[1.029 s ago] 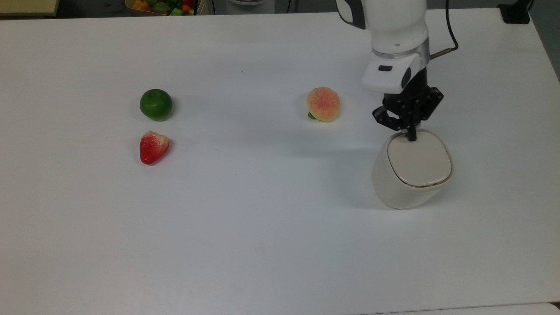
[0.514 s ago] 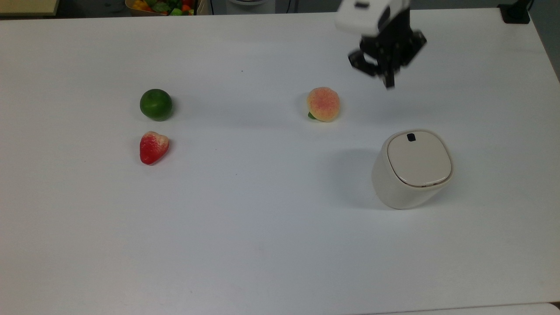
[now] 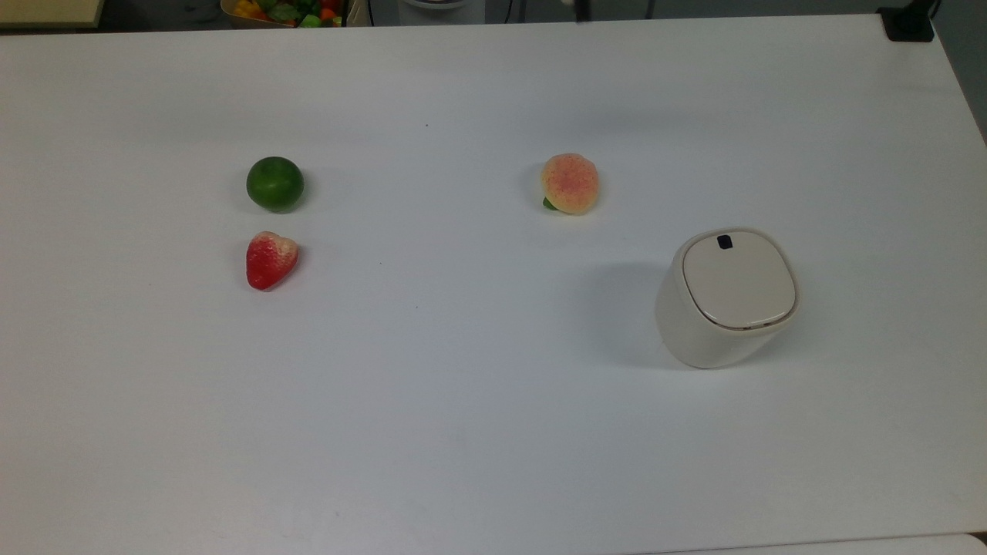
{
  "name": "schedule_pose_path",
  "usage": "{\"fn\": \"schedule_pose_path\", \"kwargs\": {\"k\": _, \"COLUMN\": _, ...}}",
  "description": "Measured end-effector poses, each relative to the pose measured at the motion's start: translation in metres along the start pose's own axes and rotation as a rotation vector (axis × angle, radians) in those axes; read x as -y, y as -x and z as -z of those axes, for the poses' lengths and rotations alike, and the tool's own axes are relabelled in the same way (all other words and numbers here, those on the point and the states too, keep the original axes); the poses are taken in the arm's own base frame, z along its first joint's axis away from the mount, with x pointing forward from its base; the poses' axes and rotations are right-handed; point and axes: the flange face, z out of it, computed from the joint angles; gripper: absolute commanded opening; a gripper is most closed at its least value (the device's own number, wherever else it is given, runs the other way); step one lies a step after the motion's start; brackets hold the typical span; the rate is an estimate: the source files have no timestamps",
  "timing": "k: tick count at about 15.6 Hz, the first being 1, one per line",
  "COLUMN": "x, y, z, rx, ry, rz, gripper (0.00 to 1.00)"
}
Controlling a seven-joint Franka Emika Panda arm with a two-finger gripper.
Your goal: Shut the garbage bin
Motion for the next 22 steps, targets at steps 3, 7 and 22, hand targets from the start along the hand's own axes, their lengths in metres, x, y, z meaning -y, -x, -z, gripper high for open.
{"fn": "schedule_pose_path", "kwargs": {"k": 3, "x": -0.037, "y": 0.011, "z": 0.016, "rx": 0.026, "ry": 0.012, "rz": -0.057, "gripper": 0.45}}
{"fn": "schedule_pose_path", "kwargs": {"k": 7, "x": -0.104, "y": 0.013, "z": 0.024, "rx": 0.035, "ry": 0.014, "rz": -0.076, "gripper": 1.00}}
{"fn": "schedule_pose_path", "kwargs": {"k": 22, "x": -0.143, "y": 0.001, "z": 0.038, "rx": -0.098, "ry": 0.078, "rz": -0.104, "gripper": 1.00}}
